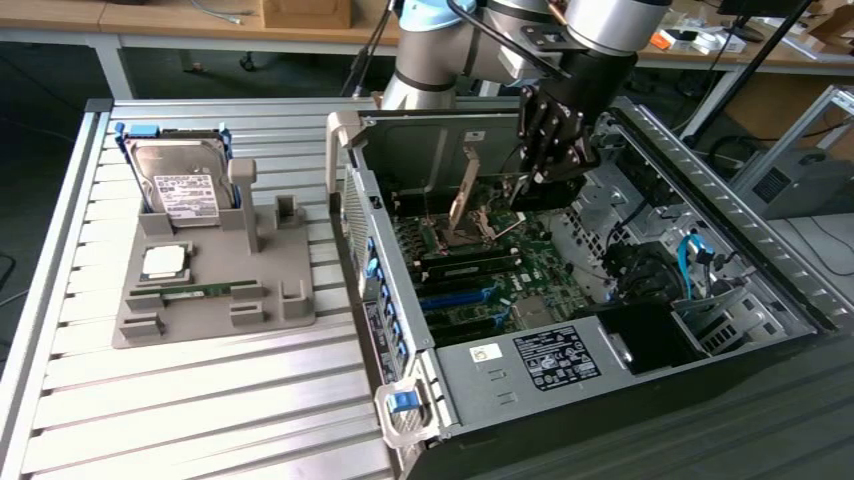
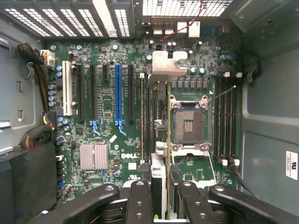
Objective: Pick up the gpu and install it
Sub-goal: 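Insert the gpu into the slot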
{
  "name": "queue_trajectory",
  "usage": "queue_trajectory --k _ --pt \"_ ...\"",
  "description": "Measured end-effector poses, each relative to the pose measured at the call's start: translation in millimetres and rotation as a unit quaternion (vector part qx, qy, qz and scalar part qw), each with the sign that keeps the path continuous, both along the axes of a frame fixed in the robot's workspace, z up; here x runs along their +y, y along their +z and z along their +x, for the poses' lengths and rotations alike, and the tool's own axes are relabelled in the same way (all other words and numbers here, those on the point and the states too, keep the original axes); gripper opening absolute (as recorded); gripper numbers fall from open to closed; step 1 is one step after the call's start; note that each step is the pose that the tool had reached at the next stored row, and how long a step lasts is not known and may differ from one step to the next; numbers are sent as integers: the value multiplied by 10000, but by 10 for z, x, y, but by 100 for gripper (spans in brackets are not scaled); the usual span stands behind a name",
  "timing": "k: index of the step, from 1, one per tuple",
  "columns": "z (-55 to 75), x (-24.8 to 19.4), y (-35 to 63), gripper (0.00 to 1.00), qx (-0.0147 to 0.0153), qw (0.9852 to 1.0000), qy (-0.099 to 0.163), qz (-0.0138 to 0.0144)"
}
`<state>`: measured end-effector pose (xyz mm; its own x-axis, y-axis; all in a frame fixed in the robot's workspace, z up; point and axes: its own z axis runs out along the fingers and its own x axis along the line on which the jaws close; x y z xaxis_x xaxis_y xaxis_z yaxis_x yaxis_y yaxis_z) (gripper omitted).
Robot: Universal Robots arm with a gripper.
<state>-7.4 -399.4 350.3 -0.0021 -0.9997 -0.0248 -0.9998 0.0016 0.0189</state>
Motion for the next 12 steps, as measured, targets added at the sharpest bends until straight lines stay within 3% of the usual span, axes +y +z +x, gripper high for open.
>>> queue_trajectory --k 12 --pt "-1 -18 -20 27 0 10000 0 -1"
